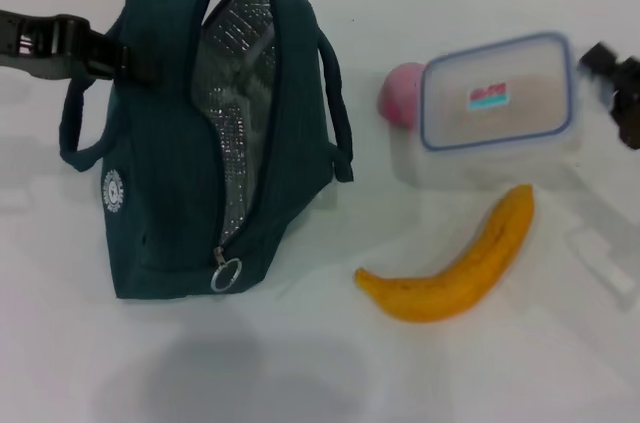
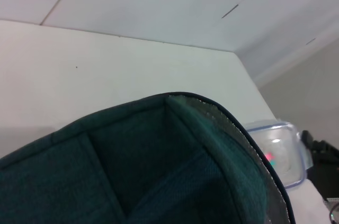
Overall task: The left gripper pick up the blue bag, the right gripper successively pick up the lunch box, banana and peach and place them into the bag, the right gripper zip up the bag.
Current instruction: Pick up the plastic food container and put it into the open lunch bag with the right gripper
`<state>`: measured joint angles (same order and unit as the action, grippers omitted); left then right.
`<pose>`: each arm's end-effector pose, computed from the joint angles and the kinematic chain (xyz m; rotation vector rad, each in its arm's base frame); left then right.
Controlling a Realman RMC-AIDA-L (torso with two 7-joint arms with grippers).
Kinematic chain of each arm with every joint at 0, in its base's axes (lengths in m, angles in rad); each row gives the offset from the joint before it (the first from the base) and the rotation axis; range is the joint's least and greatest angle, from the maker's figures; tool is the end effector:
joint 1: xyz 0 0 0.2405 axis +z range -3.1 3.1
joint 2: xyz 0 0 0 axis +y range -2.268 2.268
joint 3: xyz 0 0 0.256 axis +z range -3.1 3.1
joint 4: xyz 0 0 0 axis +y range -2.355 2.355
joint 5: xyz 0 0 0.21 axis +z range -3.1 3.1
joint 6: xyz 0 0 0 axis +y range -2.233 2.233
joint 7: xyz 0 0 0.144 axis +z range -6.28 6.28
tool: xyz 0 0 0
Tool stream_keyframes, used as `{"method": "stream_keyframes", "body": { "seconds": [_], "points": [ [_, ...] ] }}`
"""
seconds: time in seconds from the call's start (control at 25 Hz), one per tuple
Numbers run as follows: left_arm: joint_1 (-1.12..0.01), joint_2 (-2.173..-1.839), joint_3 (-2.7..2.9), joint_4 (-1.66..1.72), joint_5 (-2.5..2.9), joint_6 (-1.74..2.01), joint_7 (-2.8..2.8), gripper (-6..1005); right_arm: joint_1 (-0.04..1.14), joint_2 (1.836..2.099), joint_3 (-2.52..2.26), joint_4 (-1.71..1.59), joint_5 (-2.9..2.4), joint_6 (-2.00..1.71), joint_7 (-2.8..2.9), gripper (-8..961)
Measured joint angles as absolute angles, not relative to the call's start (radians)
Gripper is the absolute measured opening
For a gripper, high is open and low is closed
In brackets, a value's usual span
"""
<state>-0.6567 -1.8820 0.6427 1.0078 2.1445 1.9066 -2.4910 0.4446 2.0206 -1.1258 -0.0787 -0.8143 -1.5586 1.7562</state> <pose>-0.2162 0.3563 0.1260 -2.5844 -1.5836 -0.4606 0.2917 0.3040 0.0003 -1.7288 1.6736 1.7316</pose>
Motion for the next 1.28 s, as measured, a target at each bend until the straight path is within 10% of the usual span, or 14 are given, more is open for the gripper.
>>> {"method": "stream_keyframes", "body": {
  "seconds": [1.28],
  "points": [
    [-0.742, -1.908, 0.686, 0.964, 2.148, 1.897, -2.519, 32, 0.692, 2.028, -1.126, -0.143, -0.634, -1.704, 1.884, 94]
  ]
}}
